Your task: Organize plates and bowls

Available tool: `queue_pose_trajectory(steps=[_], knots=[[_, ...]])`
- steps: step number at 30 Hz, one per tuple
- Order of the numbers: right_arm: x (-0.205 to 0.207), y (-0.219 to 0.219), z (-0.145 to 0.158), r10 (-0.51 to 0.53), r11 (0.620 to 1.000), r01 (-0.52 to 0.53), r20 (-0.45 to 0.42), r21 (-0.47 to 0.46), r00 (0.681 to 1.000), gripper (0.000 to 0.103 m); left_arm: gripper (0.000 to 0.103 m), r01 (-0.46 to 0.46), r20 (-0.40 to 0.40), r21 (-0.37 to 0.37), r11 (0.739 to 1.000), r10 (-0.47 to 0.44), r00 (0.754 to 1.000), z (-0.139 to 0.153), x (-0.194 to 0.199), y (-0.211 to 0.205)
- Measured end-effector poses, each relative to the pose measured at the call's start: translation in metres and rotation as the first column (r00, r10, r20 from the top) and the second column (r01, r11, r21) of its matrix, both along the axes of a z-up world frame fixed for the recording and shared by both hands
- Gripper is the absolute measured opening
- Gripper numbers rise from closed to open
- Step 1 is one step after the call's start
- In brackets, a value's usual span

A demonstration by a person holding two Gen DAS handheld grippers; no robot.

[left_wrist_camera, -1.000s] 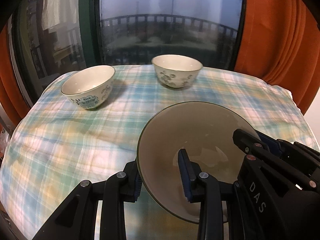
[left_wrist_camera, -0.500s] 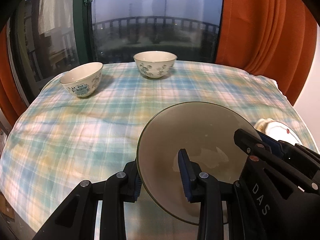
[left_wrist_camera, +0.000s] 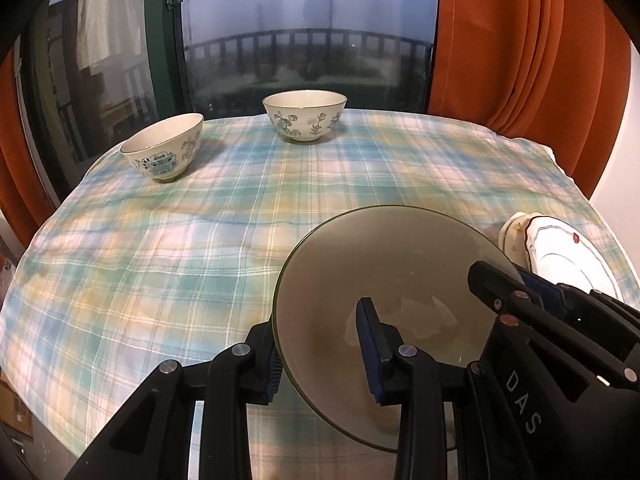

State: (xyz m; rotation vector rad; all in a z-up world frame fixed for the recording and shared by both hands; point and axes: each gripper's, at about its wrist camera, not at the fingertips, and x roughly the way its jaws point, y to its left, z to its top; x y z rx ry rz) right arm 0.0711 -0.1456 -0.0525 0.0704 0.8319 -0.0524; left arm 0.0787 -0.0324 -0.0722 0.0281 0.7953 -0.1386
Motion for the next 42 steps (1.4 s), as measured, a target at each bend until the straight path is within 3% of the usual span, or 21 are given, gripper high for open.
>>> queue_pose_trajectory(steps=[6, 8, 11, 12, 13, 18, 28, 35, 42], knots=[[-0.001, -0.001, -0.001, -0.007, 1.000, 0.007, 0.000, 0.015, 1.000, 0.022, 0.036, 0.017, -0.002, -0.001, 1.000, -0.017, 1.000, 0.000, -0.001, 0.001], [-0.001, 0.000, -0.001, -0.005, 1.000, 0.005, -0.002, 0.021, 1.000, 0.029, 0.043, 0.017, -0.007, 0.000, 1.000, -0.017, 1.000, 0.000, -0.002, 0.002], [-0.004, 0.004, 0.000, 0.008, 1.000, -0.008, 0.000, 0.020, 1.000, 0.054, 0.070, 0.000, -0.003, 0.006, 1.000, 0.000, 1.000, 0.001, -0.006, 0.006], [-0.007, 0.005, 0.001, 0.019, 1.000, -0.019, 0.013, 0.022, 1.000, 0.070, 0.073, -0.011, 0.006, 0.000, 1.000, 0.011, 1.000, 0.003, -0.008, 0.009], [-0.010, 0.007, 0.004, 0.022, 0.999, -0.023, 0.031, 0.034, 0.999, 0.075, 0.074, -0.013, 0.018, -0.003, 1.000, 0.013, 1.000, 0.005, -0.011, 0.011], [-0.024, 0.019, 0.015, 0.035, 0.999, -0.036, 0.070, 0.019, 0.997, 0.079, 0.086, -0.028, 0.052, -0.012, 1.000, 0.028, 0.998, 0.015, -0.024, 0.023], [-0.034, 0.046, 0.033, 0.057, 0.998, -0.058, 0.119, -0.002, 0.991, 0.083, 0.089, -0.052, 0.097, -0.024, 0.998, 0.055, 0.994, 0.029, -0.029, 0.055], [-0.015, 0.073, 0.043, 0.083, 0.997, -0.082, 0.140, -0.011, 0.987, 0.083, 0.090, -0.089, 0.113, -0.035, 0.995, 0.092, 0.989, 0.039, -0.006, 0.083], [0.035, 0.103, 0.051, 0.112, 0.994, -0.109, 0.132, -0.026, 0.985, 0.083, 0.090, -0.120, 0.102, -0.049, 0.992, 0.125, 0.987, 0.045, 0.041, 0.110]])
